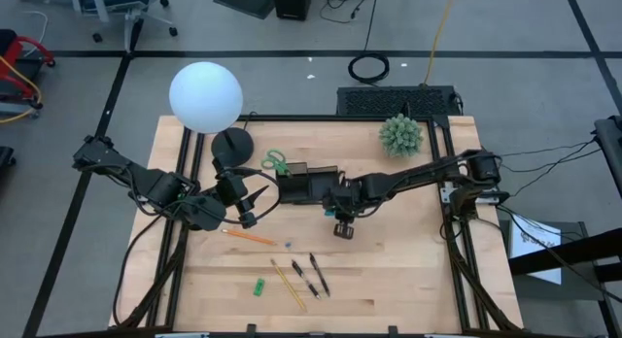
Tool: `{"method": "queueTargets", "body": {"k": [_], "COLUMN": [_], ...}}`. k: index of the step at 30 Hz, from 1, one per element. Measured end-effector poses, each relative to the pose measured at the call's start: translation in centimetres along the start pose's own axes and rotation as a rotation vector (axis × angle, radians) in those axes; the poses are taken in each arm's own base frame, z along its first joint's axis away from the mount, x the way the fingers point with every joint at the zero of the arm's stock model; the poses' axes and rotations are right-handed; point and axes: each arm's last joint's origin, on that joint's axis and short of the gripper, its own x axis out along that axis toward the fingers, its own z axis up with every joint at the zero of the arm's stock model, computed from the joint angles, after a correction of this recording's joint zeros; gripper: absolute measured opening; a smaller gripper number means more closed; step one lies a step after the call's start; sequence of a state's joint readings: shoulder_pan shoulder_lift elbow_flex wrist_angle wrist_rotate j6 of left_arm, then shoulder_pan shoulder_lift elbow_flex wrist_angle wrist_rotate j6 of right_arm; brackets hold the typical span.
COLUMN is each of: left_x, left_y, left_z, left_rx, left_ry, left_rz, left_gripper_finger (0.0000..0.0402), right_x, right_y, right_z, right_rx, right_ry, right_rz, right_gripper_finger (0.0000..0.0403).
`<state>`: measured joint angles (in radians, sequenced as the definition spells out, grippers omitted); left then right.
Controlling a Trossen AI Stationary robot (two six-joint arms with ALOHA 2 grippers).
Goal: Pick and place office supplies into organizer
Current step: Put the blue sticky notes into the black desk organizer
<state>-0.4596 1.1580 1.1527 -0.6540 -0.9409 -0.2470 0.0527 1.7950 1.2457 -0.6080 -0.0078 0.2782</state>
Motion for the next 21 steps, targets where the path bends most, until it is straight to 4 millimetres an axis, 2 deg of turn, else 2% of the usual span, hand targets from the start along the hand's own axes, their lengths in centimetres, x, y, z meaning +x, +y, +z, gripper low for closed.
{"method": "queueTargets", "body": {"k": [13,21], "left_x": [0.0,0.0], "left_y": [0.0,0.0], "left_z": [0.0,0.0], "left_rx": [0.001,0.002], "left_ry": [-0.001,-0.001], "left_rz": [0.000,0.000], "left_gripper_finger": [0.0195,0.0195], "right_x": [-1.1,-2.8], "right_y": [-1.6,-2.1], "right_z": [1.1,3.2], "right_rx": [-0.086,-0.133], "right_ry": [-0.069,-0.151], "right_rz": [-0.008,-0.012], "right_gripper_finger": [0.0014,0.0015]}}
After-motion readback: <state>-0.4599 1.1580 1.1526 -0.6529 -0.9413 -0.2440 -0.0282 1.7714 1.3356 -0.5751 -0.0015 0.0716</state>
